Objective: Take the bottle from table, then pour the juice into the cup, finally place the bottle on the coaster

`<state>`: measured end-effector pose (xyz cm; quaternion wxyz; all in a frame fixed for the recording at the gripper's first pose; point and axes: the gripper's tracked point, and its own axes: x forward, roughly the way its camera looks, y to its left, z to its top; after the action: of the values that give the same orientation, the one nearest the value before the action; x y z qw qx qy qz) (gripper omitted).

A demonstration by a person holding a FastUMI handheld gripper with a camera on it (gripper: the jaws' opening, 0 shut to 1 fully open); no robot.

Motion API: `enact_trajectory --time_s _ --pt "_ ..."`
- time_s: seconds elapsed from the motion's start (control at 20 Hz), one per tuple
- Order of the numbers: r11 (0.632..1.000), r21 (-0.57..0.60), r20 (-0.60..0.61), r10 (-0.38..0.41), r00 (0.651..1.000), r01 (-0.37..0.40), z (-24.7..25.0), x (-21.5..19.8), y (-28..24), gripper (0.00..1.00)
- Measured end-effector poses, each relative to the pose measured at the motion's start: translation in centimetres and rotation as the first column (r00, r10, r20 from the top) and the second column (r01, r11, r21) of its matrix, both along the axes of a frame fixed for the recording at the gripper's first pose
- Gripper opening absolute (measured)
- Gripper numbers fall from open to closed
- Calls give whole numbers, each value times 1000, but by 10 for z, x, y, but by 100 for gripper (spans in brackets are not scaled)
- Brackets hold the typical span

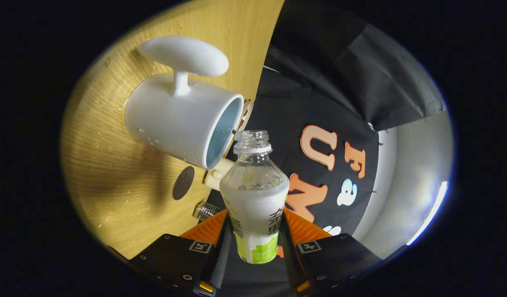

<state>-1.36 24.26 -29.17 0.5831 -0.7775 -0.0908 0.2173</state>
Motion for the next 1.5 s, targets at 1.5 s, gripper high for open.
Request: enact_trajectory --time_s 1.5 --pt "66 618 -785 99 611 784 -45 106 -12 60"
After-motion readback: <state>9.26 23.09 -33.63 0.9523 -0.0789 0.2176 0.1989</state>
